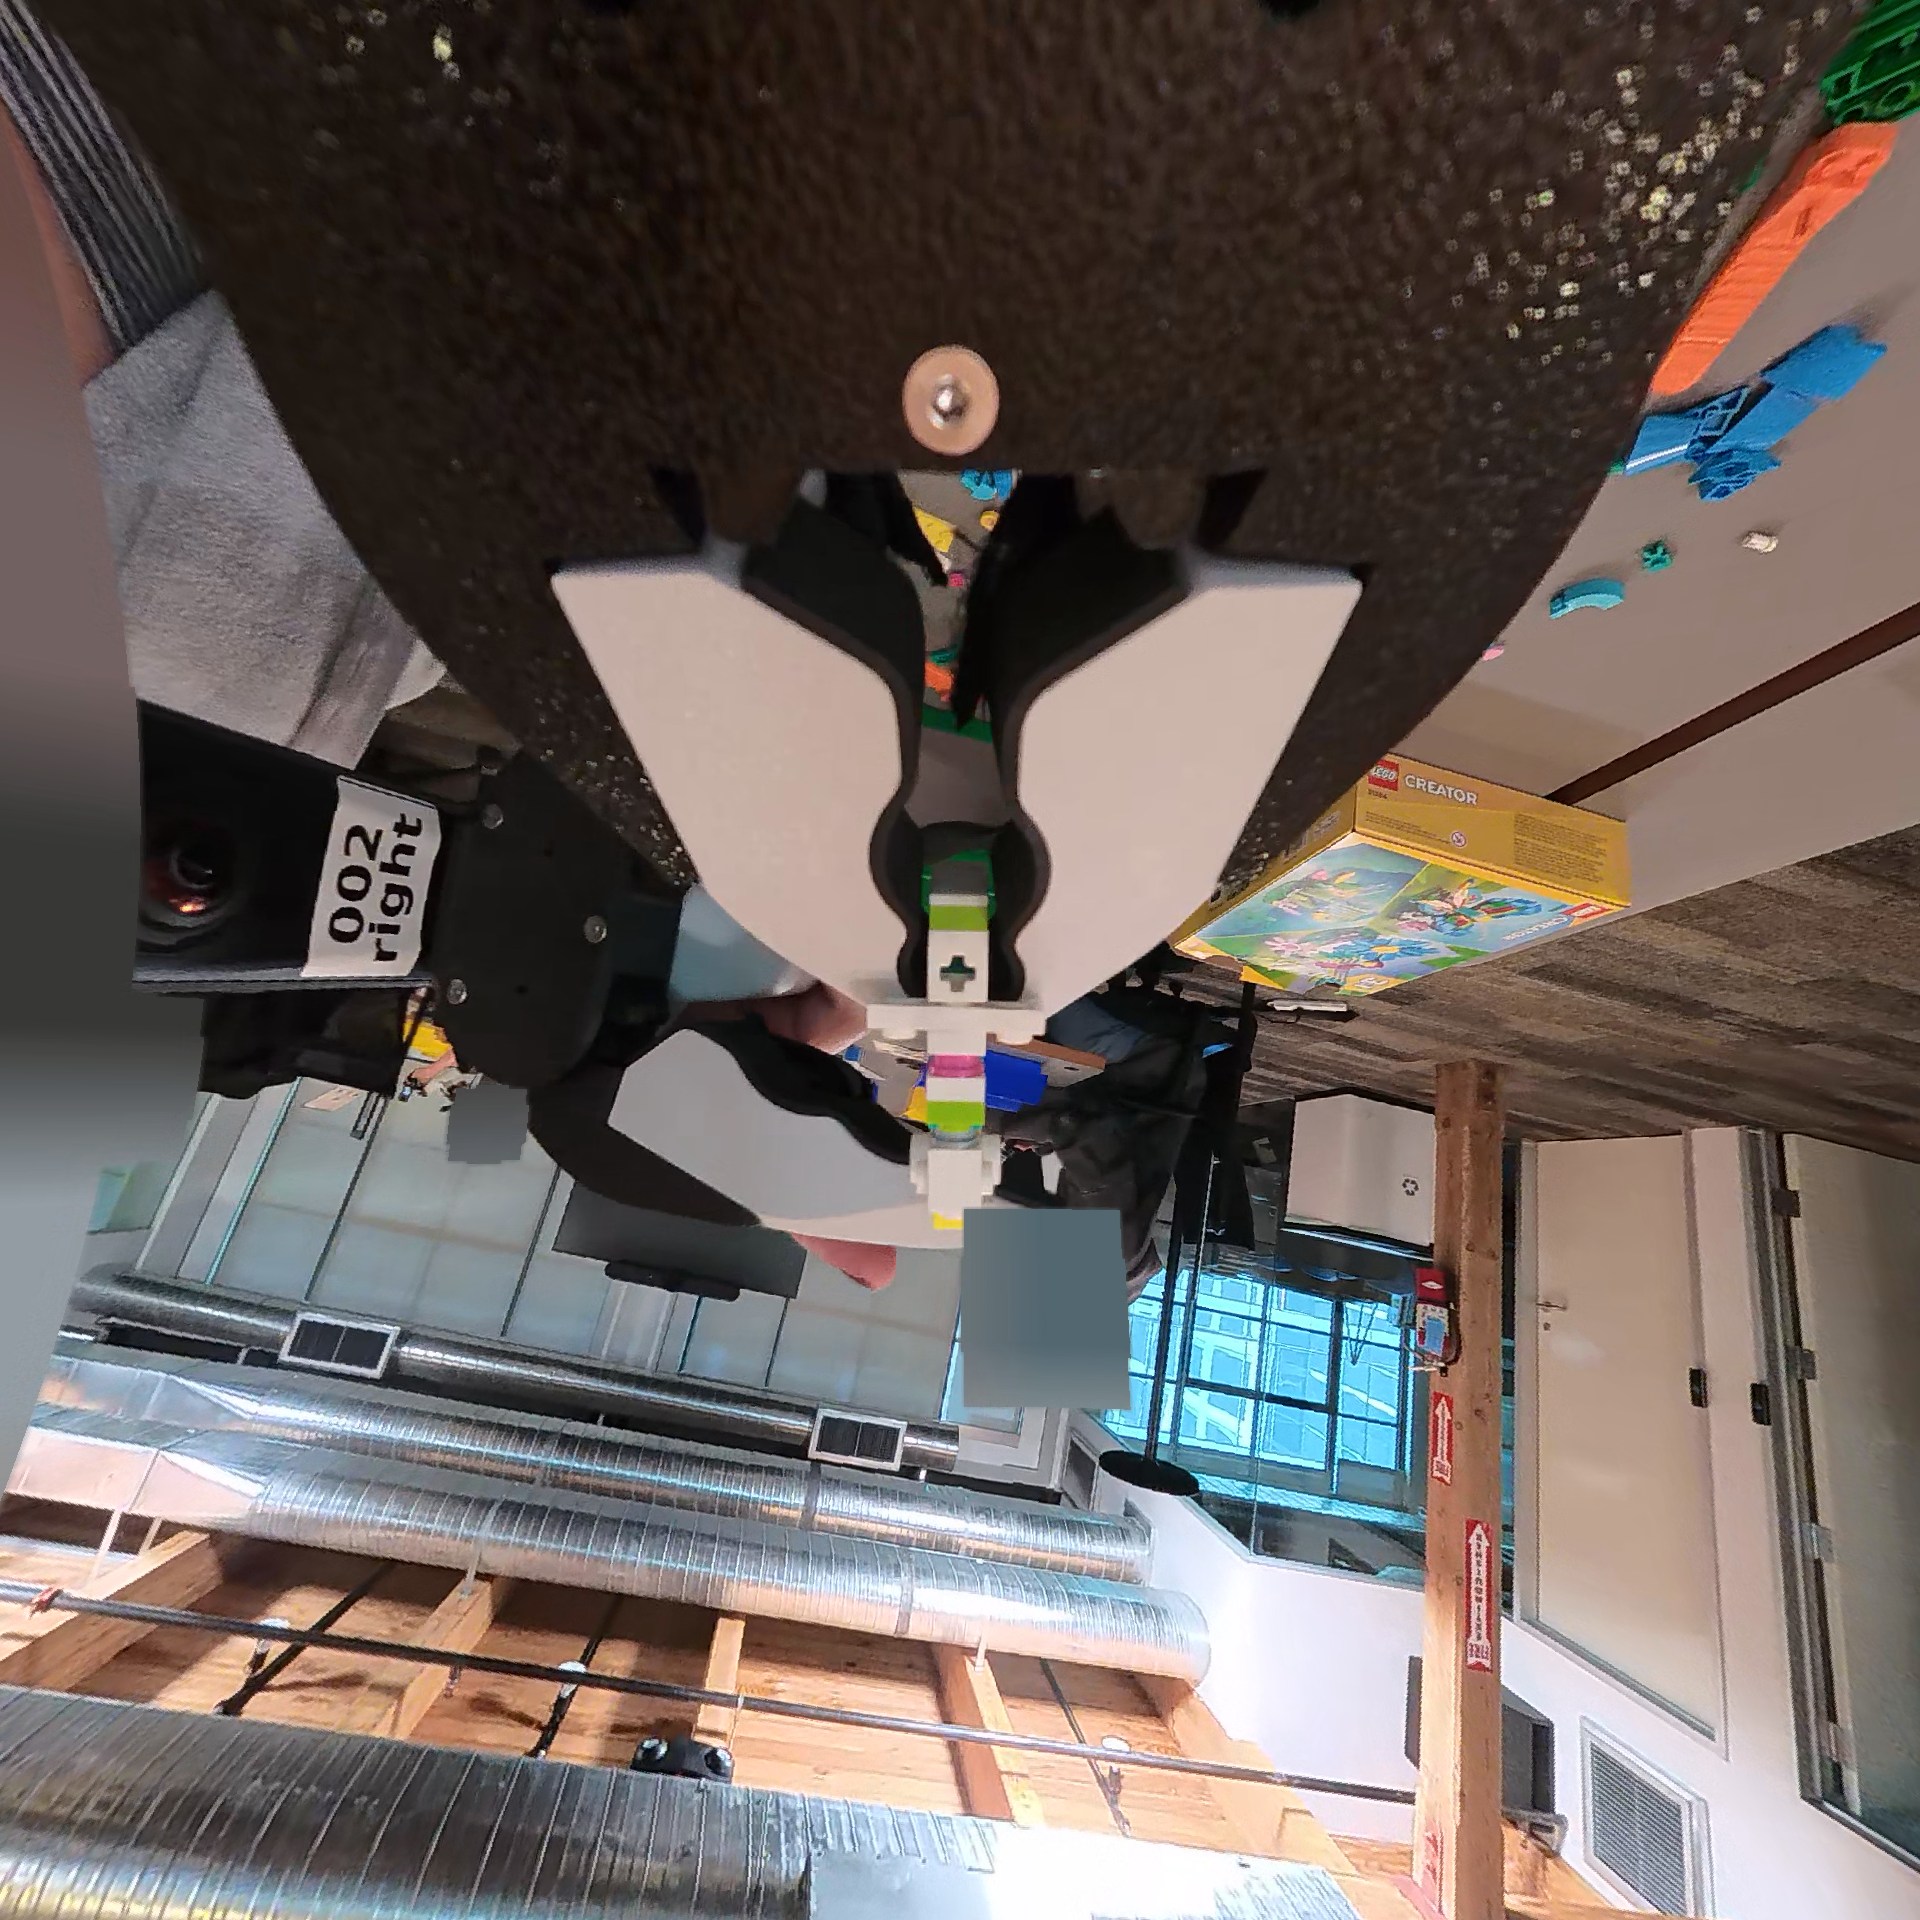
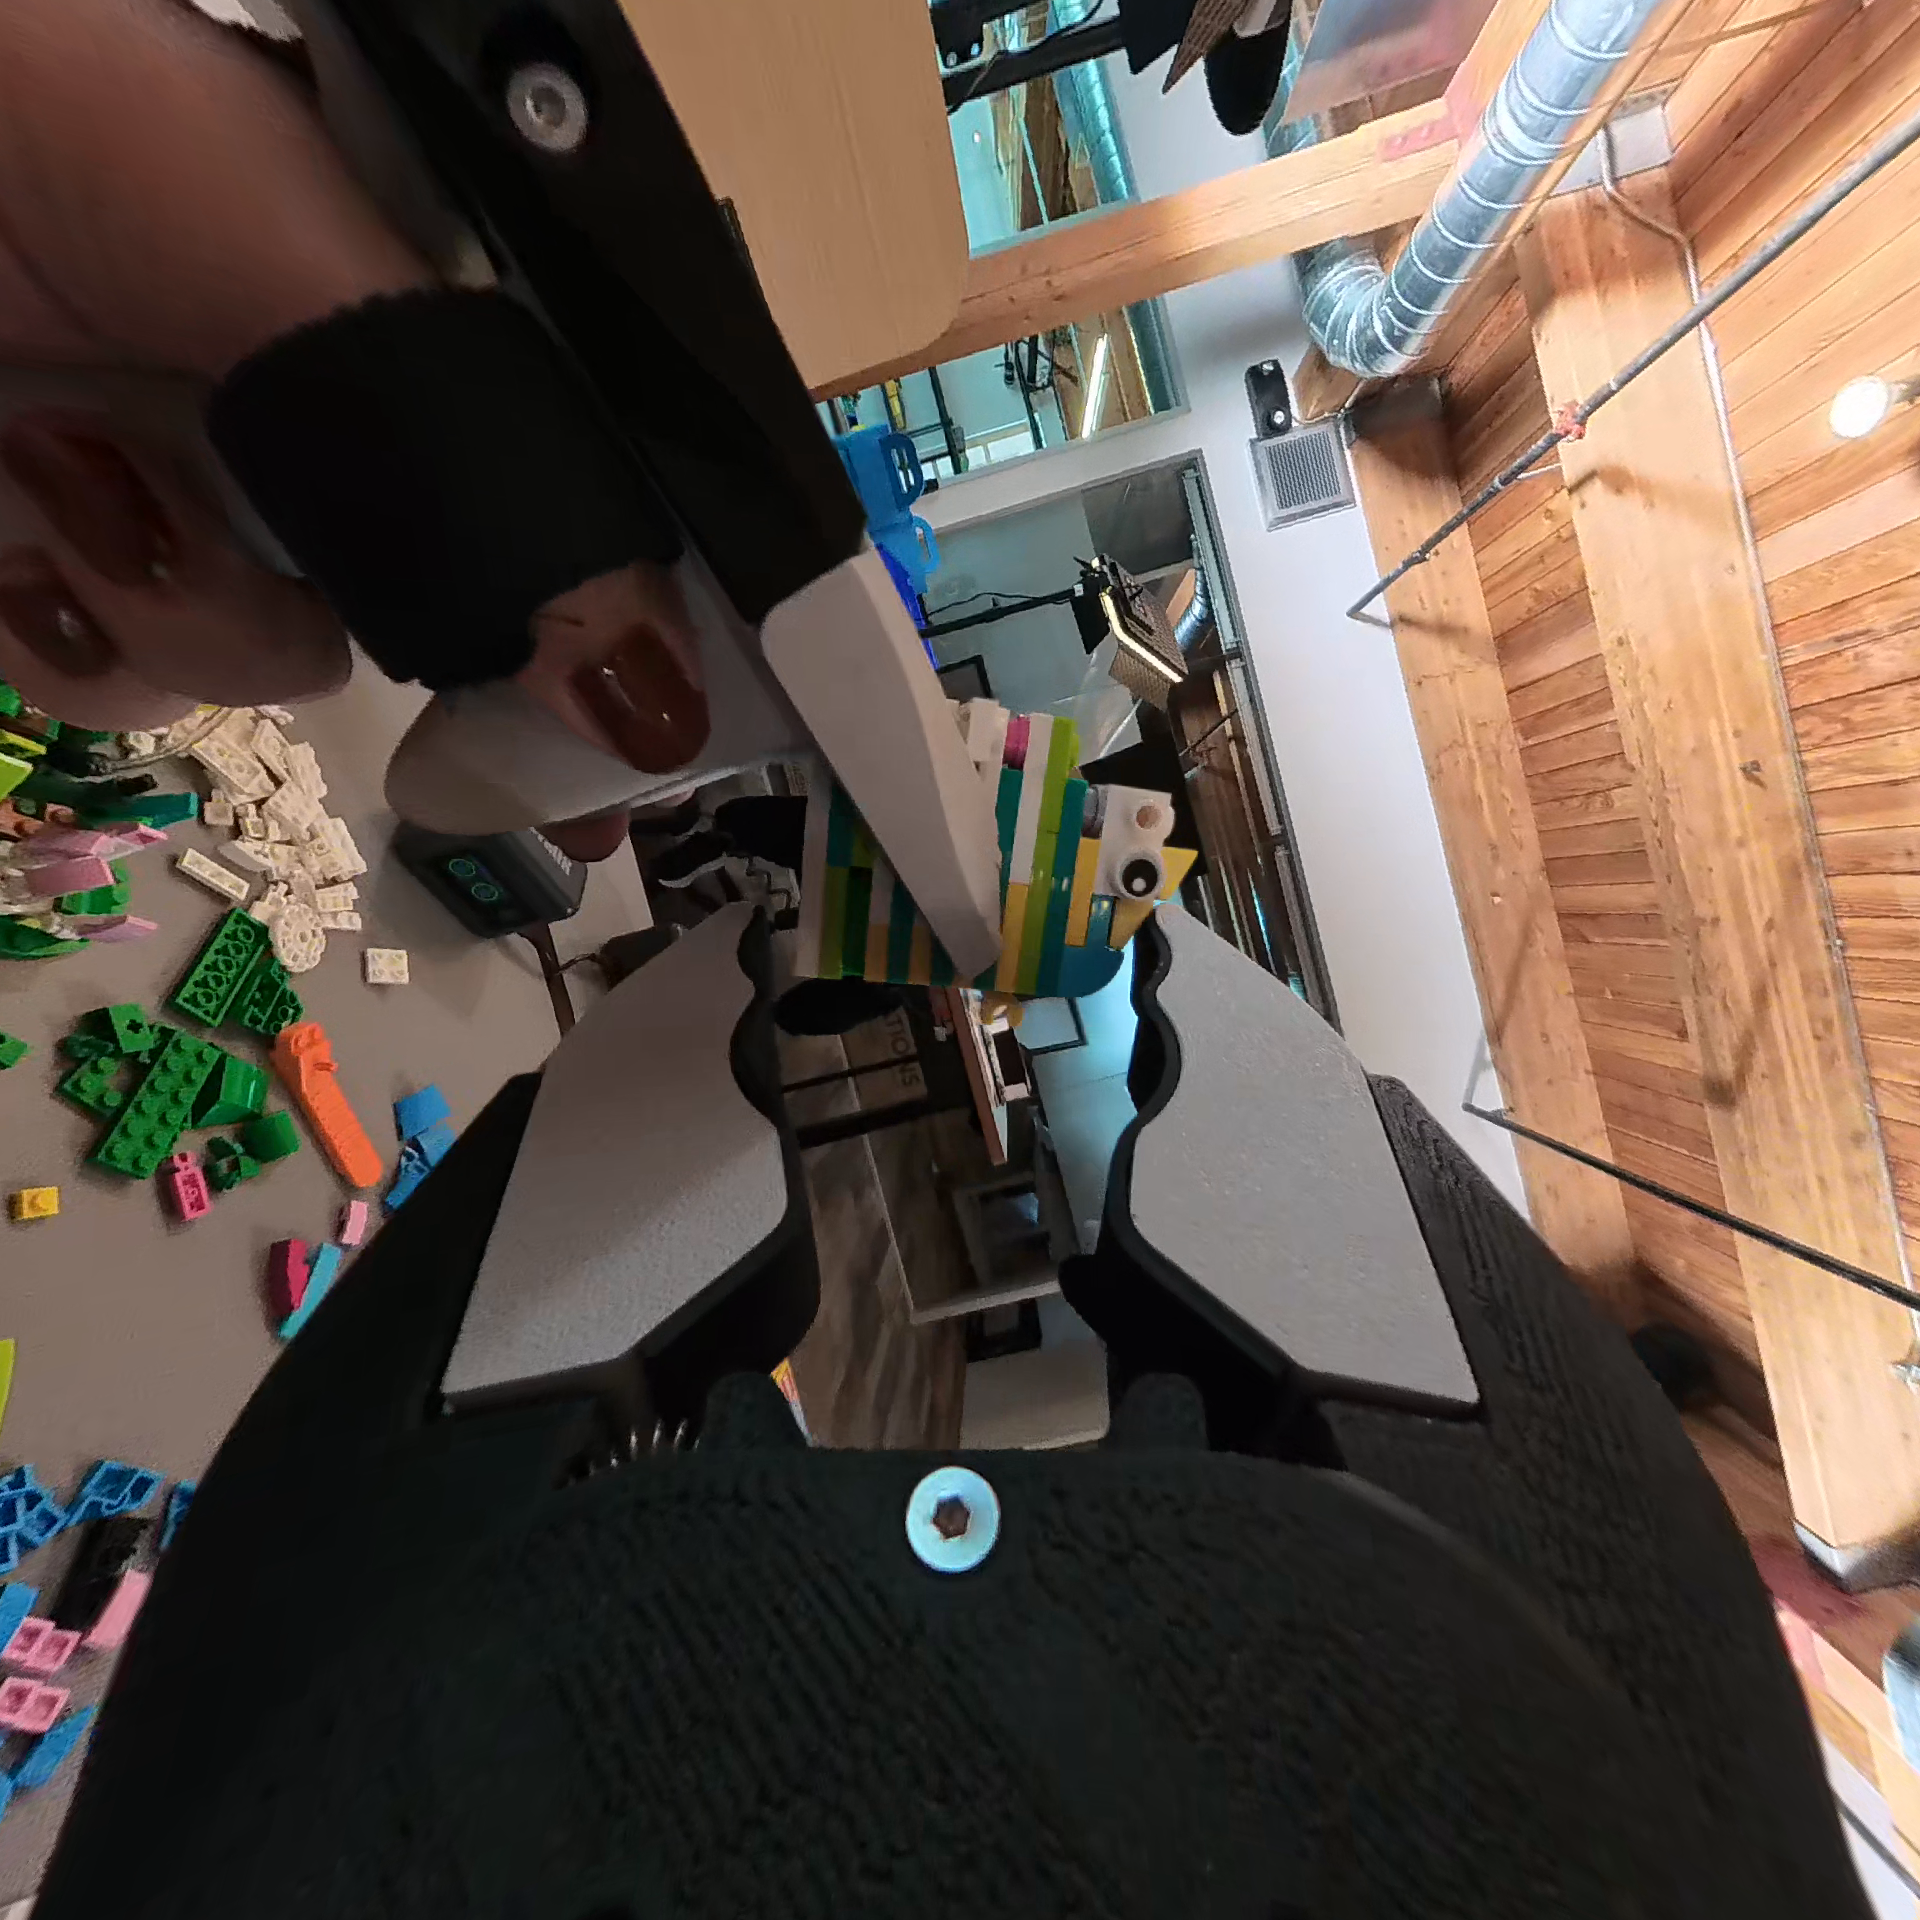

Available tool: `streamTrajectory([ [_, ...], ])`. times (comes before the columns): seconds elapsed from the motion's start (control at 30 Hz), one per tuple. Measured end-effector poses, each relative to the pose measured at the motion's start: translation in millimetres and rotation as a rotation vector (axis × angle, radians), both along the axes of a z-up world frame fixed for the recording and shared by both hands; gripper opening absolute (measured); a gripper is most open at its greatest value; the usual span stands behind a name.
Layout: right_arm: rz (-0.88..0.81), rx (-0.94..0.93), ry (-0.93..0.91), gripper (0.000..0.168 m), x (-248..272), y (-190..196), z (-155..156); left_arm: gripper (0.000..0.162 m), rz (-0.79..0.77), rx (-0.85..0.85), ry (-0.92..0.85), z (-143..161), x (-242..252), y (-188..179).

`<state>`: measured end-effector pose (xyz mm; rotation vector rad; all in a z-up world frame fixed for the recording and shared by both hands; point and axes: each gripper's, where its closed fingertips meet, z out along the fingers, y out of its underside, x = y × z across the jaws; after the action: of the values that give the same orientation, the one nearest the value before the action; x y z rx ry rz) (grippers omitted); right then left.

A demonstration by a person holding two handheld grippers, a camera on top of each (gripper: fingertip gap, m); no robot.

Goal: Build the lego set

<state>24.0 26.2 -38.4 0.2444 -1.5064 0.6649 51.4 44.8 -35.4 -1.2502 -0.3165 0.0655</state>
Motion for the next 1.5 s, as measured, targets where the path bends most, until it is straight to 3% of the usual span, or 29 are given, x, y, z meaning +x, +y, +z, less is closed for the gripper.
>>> streamTrajectory([
  [0.37, -0.024, 0.083, 0.09, 0.057, -0.9, 4.0, 0.3, 0.008, -0.02, -0.022, -0.023, -4.1, -0.7, 2.4],
  [0.7, -0.071, 0.13, 0.051, 0.056, -6.3, 9.7, -9.8, 0.008, -0.047, -0.04, -0.07, -13.2, -5.6, 7.6],
  [0.93, 0.005, 0.03, -0.007, 0.057, -11.3, 3.5, -8.8, 0.008, -0.052, -0.013, -0.065, -8.5, -11.6, -0.6],
  [1.17, -0.004, -0.11, -0.131, 0.057, -16.7, 46.8, -2.0, 0.009, -0.023, 0.064, -0.025, 5.5, -18.4, -23.4],
  [1.3, -0.014, -0.083, -0.177, 0.055, -24.9, 57.4, -13.6, 0.008, 0.127, 0.135, 0.059, 7.2, -24.4, -44.2],
  [1.5, 0.059, -0.06, -0.326, 0.047, -27.9, 46.7, -37.6, 0.008, 0.615, 0.088, 0.2, -65.0, -38.5, -97.6],
])
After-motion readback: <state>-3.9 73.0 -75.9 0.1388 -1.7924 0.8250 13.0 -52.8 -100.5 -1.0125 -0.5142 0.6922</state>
